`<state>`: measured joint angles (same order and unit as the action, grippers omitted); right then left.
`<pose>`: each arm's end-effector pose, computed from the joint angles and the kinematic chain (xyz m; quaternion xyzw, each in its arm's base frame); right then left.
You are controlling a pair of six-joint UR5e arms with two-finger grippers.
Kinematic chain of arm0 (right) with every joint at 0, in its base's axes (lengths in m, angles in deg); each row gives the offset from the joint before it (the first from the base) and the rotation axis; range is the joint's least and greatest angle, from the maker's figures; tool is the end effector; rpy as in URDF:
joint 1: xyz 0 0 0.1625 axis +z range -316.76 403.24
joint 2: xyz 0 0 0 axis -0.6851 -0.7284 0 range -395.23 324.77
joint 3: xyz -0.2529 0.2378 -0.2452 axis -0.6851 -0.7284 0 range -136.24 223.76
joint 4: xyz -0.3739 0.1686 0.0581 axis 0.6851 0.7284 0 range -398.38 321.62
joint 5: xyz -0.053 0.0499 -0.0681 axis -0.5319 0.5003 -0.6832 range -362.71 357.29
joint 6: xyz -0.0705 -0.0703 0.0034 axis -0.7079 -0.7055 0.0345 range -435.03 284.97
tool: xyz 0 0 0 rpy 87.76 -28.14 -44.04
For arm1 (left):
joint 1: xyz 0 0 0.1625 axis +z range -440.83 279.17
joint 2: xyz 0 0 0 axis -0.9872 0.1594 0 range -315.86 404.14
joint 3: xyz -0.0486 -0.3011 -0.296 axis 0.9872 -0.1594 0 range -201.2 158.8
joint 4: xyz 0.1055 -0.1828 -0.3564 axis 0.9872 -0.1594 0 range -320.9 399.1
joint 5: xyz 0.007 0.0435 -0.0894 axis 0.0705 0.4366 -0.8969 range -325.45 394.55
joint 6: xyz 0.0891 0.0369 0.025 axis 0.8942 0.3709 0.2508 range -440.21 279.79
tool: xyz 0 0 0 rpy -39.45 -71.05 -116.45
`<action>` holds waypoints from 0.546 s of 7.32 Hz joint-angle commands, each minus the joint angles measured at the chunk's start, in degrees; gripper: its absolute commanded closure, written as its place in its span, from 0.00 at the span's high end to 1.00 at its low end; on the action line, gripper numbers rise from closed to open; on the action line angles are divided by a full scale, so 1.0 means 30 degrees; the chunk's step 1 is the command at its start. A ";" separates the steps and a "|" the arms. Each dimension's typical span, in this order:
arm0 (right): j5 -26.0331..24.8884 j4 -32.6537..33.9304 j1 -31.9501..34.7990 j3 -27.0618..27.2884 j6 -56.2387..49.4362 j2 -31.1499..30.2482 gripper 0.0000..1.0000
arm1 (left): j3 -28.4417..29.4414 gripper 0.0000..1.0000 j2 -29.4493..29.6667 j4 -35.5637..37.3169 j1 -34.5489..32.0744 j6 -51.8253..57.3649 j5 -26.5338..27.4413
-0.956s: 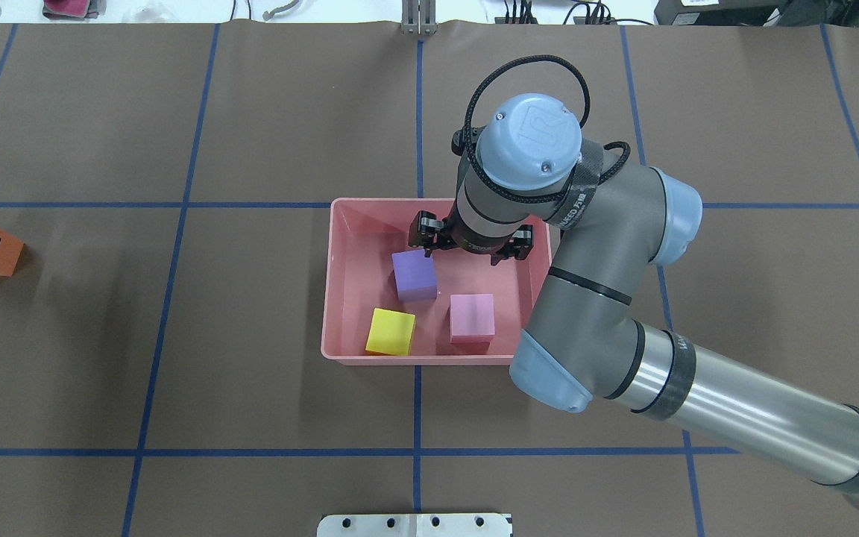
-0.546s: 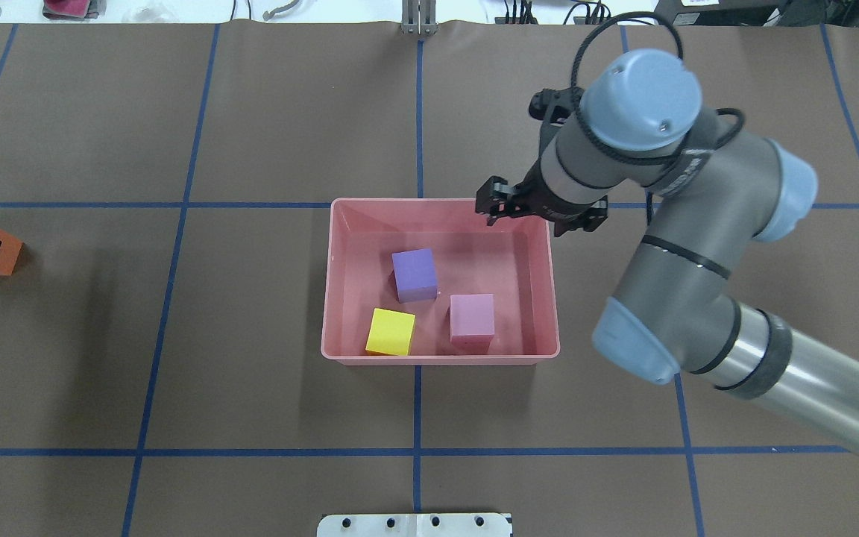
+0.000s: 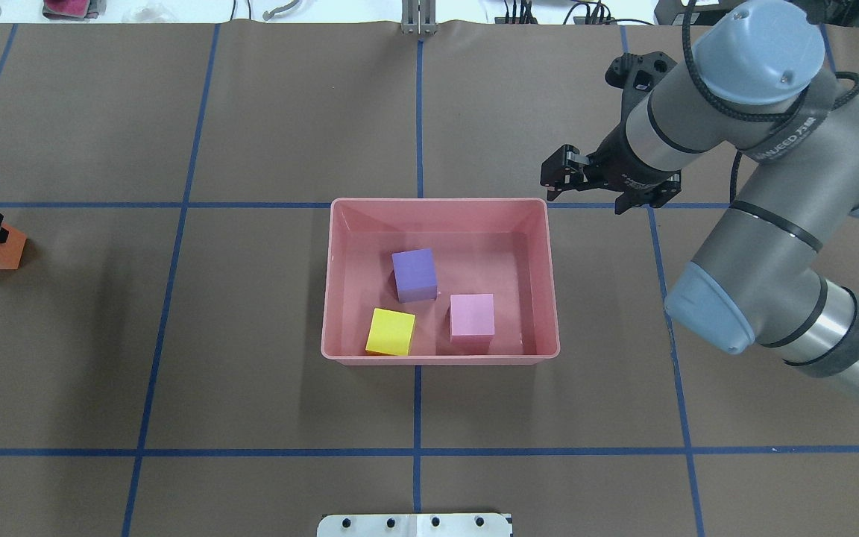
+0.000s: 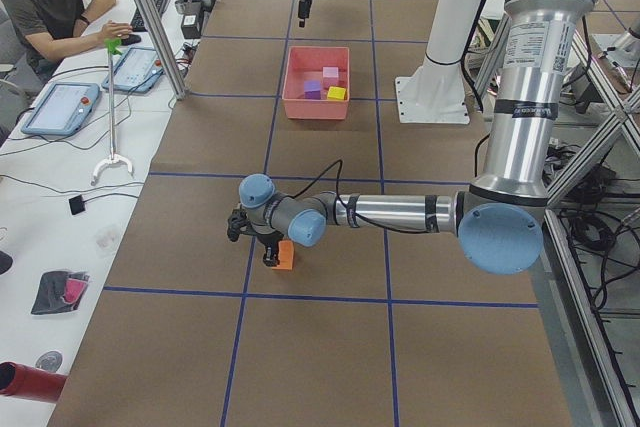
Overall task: Place blocks into pink bin with both arms
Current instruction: 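Lift the orange cube and carry it into the bin with the left gripper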
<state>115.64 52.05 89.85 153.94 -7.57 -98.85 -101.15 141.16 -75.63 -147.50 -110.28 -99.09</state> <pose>-0.3433 -0.4884 0.2473 0.0301 -0.4406 0.0921 0.8924 0.1636 -0.5423 0.6352 -0.0080 0.4046 0.0162 0.9143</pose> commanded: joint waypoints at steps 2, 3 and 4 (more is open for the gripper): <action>0.0274 0.0005 0.1597 0.0829 -0.2934 -0.2601 0.99 | -0.1964 0.00 0.2803 0.0449 0.0074 -0.6664 -0.3323; 0.0479 -0.0112 0.2183 0.0803 -0.4685 -0.3569 0.99 | -0.3280 0.00 0.4151 0.0478 0.1148 -1.0763 -0.3323; 0.0452 -0.0113 0.2565 0.0658 -0.5747 -0.4013 0.99 | -0.3815 0.00 0.5759 0.0508 0.2319 -1.3559 -0.3294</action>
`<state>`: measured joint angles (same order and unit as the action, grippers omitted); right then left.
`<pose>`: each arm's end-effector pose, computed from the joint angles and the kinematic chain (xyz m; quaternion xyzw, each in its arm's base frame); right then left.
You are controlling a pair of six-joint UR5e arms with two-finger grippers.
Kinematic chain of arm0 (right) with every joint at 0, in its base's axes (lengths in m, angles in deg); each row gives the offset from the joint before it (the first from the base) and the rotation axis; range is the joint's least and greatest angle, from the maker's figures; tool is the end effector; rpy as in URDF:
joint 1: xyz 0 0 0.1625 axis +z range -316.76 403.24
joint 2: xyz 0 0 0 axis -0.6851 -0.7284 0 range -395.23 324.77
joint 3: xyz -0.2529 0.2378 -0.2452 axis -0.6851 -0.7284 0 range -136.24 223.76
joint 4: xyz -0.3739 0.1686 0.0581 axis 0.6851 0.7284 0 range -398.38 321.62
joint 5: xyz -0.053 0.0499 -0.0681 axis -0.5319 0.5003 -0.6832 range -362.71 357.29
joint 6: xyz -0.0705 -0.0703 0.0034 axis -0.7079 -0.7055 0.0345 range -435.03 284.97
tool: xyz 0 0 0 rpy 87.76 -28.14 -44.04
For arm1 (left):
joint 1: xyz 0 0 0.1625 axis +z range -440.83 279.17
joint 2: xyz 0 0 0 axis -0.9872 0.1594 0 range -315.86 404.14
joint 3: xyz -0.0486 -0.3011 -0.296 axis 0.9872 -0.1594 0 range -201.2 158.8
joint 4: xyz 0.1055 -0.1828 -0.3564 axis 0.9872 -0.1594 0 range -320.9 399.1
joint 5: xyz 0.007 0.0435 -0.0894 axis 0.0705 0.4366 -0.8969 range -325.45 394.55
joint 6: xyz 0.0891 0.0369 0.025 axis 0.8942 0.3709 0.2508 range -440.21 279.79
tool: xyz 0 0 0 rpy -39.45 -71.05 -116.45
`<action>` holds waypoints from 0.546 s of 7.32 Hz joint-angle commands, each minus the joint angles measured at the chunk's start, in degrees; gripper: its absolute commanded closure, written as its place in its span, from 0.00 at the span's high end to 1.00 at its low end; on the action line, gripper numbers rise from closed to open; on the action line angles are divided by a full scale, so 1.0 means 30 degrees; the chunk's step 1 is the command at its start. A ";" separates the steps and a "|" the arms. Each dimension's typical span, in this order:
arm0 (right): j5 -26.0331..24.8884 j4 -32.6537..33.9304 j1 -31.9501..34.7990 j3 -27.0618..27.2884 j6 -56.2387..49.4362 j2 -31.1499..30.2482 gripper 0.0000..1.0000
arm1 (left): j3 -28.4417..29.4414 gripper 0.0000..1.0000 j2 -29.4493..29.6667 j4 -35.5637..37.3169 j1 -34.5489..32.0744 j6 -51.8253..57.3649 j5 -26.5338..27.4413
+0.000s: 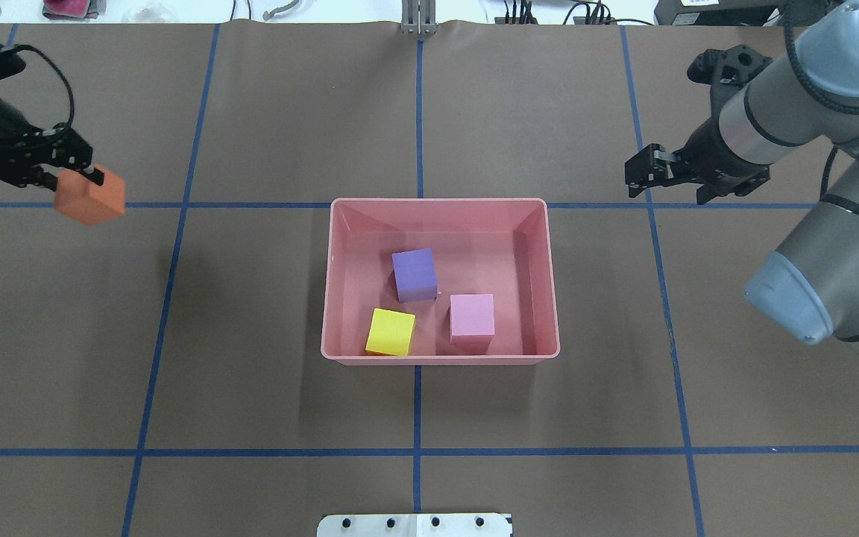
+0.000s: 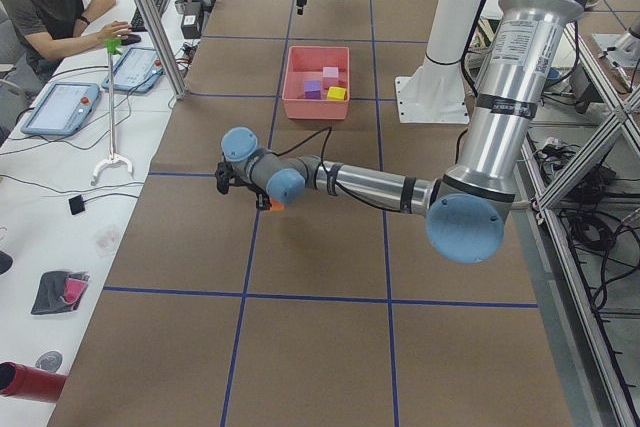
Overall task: Place blocks into pink bin with both arms
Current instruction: 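Lift the orange cube and carry it into the bin with the left gripper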
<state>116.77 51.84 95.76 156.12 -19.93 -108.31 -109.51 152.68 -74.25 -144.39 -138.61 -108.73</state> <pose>-0.2734 -0.4952 0.3253 0.0501 -0.3994 0.0555 0.9137 0.2304 -0.5834 0.4330 -0.0574 0.5180 -0.0830 0.8494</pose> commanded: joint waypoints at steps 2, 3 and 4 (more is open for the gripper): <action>0.0075 -0.0043 0.1127 -0.0216 -0.2544 -0.1361 0.99 | -0.1034 0.00 0.6775 0.2402 0.2636 -0.8844 0.0238; 0.0075 -0.0043 0.1158 -0.0246 -0.2548 -0.1392 0.99 | -0.1064 0.00 0.8482 0.4191 0.3571 -0.9354 0.1895; 0.0046 -0.0043 0.1158 -0.0362 -0.2548 -0.1363 0.99 | -0.1064 0.00 0.8905 0.5021 0.5640 -0.9620 0.4174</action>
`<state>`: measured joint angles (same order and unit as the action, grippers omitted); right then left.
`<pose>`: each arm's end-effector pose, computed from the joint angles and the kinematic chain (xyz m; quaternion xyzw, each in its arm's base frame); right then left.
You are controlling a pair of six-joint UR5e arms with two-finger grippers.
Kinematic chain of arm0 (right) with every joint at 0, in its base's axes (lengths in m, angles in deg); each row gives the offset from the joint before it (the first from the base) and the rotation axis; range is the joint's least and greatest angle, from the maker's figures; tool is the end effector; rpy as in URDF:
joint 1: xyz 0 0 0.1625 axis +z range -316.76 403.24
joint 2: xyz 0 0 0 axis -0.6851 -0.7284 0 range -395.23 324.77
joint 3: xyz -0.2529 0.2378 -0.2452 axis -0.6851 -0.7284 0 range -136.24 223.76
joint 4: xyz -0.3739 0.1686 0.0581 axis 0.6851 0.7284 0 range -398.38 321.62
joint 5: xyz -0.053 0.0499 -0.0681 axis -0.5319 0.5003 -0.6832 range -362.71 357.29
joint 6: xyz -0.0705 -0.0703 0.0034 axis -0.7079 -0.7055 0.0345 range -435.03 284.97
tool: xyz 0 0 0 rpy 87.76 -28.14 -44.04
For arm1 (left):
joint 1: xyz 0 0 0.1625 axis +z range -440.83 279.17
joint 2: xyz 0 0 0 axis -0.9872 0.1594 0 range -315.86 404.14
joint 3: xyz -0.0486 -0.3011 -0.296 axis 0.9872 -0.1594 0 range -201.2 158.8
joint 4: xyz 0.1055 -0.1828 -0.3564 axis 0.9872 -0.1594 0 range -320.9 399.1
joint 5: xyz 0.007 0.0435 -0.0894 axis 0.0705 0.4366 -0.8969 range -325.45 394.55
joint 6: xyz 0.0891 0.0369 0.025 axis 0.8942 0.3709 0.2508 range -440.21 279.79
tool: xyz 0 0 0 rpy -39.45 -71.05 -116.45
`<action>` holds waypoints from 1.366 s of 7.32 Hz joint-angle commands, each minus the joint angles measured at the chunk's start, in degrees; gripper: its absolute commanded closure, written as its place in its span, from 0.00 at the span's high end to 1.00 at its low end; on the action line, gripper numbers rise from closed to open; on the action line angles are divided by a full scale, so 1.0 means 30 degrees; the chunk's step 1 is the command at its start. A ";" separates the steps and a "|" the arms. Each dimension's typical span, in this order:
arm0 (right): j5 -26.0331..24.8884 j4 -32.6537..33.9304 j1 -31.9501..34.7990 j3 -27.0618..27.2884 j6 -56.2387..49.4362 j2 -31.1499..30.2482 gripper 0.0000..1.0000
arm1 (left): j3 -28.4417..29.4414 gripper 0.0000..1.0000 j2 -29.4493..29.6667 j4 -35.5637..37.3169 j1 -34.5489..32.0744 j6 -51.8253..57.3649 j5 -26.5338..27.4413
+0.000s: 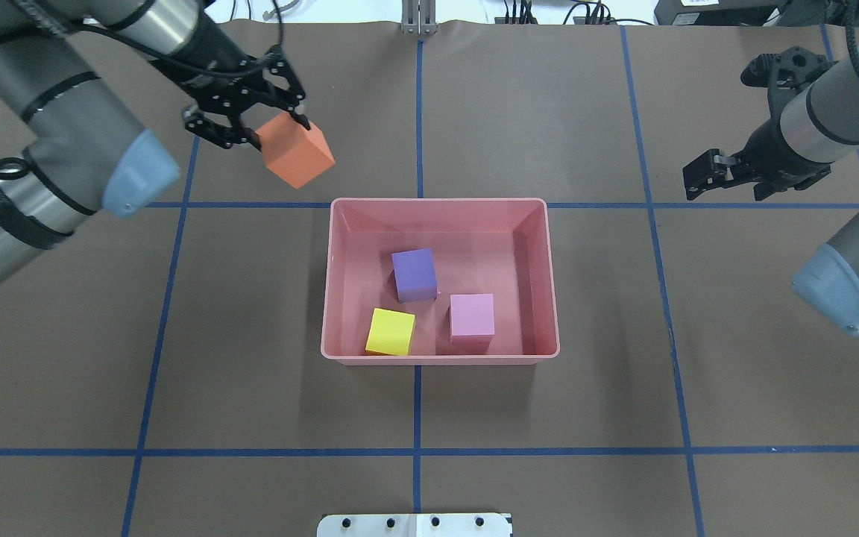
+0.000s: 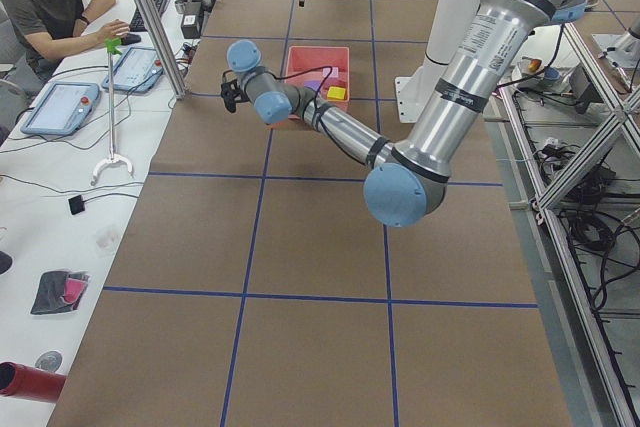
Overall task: Place blocks into pink bin with both arms
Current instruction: 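Lift the orange cube and carry it into the bin with the left gripper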
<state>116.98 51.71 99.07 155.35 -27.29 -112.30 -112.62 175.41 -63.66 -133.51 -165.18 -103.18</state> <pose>-0.2391 -0.5018 0.3694 0.0557 -0.3724 0.0338 0.9258 0.3650 -0.5772 0.1720 -0.1084 0.5454 -0.1549 0.8166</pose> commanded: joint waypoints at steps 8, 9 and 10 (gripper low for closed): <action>0.0007 -0.0001 0.0023 -0.0285 -0.0064 -0.0004 0.99 | 0.0616 0.00 0.0716 0.1645 0.5518 -0.0592 0.6681; 0.0007 -0.0001 0.0023 -0.0256 -0.0064 -0.0004 0.99 | 0.0733 0.00 0.0716 0.1645 0.5518 -0.0591 0.6856; 0.0007 -0.0001 0.0023 -0.0256 -0.0064 0.0054 0.99 | 0.0879 0.00 0.0716 0.1674 0.5518 -0.0562 0.7060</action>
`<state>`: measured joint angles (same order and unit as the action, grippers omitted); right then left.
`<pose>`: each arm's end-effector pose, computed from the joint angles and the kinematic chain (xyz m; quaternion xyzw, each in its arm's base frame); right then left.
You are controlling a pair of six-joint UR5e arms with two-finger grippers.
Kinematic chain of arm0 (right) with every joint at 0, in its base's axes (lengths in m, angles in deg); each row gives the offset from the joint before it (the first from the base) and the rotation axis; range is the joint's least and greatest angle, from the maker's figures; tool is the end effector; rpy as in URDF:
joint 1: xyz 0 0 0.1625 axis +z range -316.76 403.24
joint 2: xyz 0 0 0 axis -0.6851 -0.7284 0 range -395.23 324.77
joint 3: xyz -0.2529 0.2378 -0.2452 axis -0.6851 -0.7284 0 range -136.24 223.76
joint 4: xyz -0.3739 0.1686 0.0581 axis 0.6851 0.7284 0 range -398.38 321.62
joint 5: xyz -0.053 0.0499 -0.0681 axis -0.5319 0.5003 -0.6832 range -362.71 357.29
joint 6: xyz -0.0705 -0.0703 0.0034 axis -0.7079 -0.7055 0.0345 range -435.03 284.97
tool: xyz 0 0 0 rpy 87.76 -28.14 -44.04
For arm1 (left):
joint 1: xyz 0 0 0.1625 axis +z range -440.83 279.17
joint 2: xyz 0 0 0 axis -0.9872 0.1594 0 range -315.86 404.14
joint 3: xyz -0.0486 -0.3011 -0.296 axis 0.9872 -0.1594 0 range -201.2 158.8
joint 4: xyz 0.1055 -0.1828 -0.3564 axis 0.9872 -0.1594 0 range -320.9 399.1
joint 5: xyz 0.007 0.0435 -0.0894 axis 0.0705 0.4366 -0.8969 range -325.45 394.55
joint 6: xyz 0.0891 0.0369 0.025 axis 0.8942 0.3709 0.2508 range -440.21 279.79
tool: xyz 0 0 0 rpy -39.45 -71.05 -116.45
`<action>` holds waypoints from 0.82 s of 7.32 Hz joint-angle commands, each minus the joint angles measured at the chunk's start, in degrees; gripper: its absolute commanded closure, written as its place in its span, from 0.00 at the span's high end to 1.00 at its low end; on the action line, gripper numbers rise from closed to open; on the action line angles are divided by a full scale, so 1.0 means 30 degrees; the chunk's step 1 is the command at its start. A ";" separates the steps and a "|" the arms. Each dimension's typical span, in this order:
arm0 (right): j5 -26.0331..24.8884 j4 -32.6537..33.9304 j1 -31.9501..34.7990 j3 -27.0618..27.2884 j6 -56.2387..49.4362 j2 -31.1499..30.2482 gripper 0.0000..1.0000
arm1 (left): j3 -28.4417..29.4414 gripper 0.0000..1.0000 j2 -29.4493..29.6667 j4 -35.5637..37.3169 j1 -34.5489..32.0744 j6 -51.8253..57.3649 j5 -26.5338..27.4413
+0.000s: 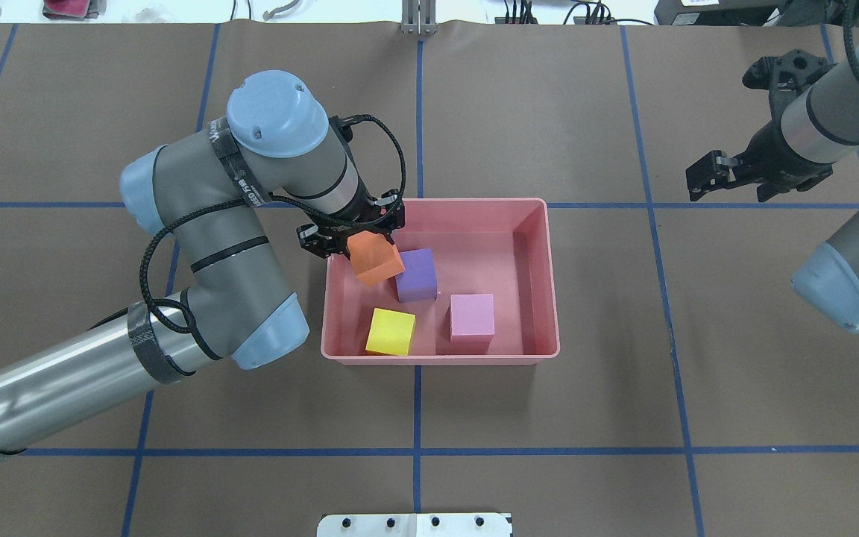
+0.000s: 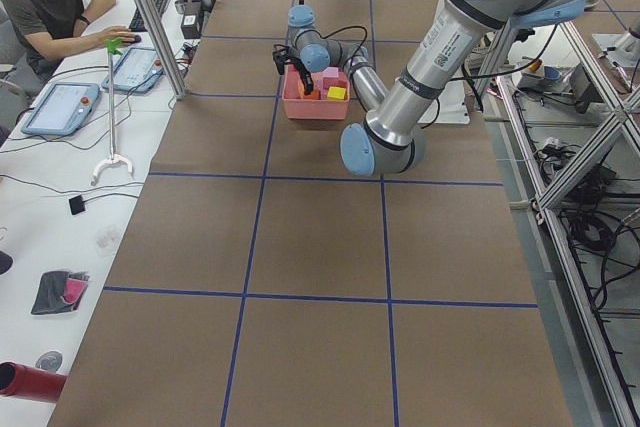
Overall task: Place blocks into pink bin with both arms
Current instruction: 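Release the orange cube in the bin and withdraw the left gripper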
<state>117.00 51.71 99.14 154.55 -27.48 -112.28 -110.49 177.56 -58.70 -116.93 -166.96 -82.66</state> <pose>-0.2401 -0.5044 0.3756 0.0513 -0.3686 0.0346 0.9275 0.5236 -0.4905 0.1847 -0.0608 0.4620 -0.1524 0.8716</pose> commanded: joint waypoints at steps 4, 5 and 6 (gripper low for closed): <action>0.0088 0.0000 0.0000 0.0011 0.0001 0.0047 0.99 | 0.0350 0.92 -0.0002 -0.0007 -0.0213 0.0032 0.0252; 0.0088 0.0000 0.0000 0.0011 0.0001 0.0047 0.99 | 0.0291 0.96 0.0027 0.0022 -0.0271 0.0032 0.0252; 0.0088 0.0000 0.0000 0.0040 0.0001 0.0018 0.99 | 0.0030 0.96 0.0086 0.0023 -0.0707 0.0032 0.0165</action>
<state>117.25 51.71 99.14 154.61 -27.48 -112.15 -109.73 177.66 -58.67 -117.95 -166.87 -81.96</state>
